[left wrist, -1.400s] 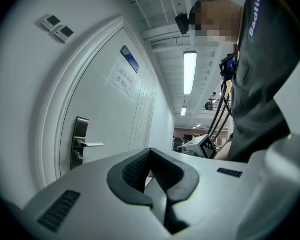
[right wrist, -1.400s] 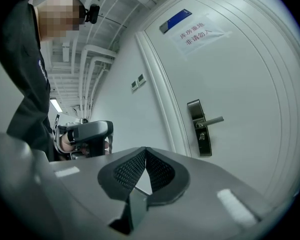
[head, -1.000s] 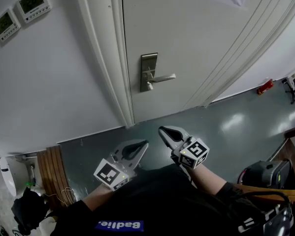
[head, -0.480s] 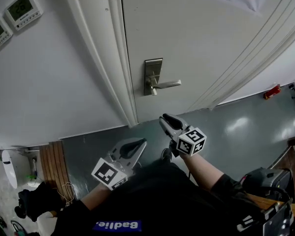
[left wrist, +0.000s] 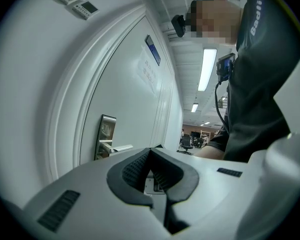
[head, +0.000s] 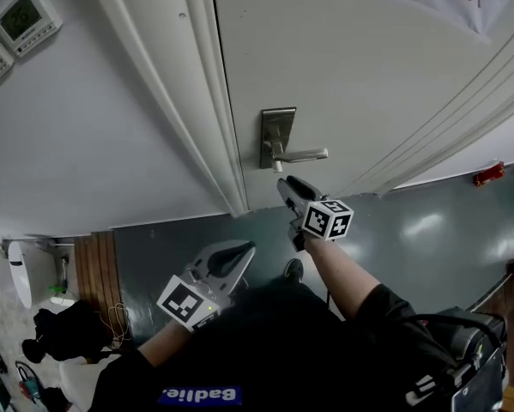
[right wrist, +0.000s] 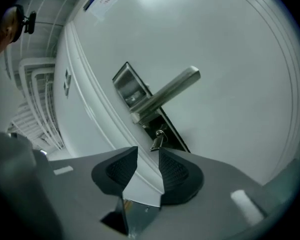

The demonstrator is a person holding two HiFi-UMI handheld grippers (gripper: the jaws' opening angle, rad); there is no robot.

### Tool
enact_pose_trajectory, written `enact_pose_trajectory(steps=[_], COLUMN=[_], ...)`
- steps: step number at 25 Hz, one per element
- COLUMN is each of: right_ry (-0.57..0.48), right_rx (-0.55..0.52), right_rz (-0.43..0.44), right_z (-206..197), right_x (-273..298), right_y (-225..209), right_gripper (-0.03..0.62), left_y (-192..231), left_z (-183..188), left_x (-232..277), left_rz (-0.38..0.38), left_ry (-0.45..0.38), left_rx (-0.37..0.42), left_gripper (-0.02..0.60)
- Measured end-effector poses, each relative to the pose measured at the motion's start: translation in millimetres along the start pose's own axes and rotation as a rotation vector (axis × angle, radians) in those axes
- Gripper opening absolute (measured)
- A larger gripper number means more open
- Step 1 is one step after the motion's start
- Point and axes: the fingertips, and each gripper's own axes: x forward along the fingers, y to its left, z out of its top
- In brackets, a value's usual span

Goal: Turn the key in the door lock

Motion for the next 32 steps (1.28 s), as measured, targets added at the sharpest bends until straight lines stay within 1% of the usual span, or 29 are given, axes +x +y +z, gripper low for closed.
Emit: enact_pose_trajectory(steps=[4,7,10,15,19,21,23,28,32], right_ry=[-0.025,-0.063,-0.086,-0.094,-0.111,-0.113,-0.105,-0.052,0.009], right_rx=[0.176,0.261,0.328,0.419,0.456,0.442,0.382,0.161,-0.069], right_rz=[0.007,0.047,0.083,0.103,0.123,0.113,0.084,-0.025,-0.128], right_z=[-1,3,6,4,7,8,8,5,3], right_x=[19,27,34,46,48,48,48,50,51], right_y=[-22,-25,-25,-27,-24,-23,-23,-21,-19], right_gripper=[0.107,0.109,0.109,0.105,0.060,0.057,0.046,0.044,0.044], left_y=[5,9,12,14,17,19,21,25,27], left_z=[0,-2,-5,-6,-5,-5,-5,-3,-2], left_x=[4,6,7,7,4,2,1,-4,-7], left_rz=[0.006,0.013,0.016,0.019,0.028,0.030,0.030,0.028,0.024], left_ry=[0.009,0.019,0.030,0.037,0.038,0.037,0.035,0.031,0.031], left_rx=[-0.003,-0.017,-0.027,-0.029,-0.031,-0.030,-0.028,-0.025,-0.022], left_gripper=[-0.008,-0.008,-0.008,-0.008,-0.008,-0.008,-0.008,-0.008,-0.008])
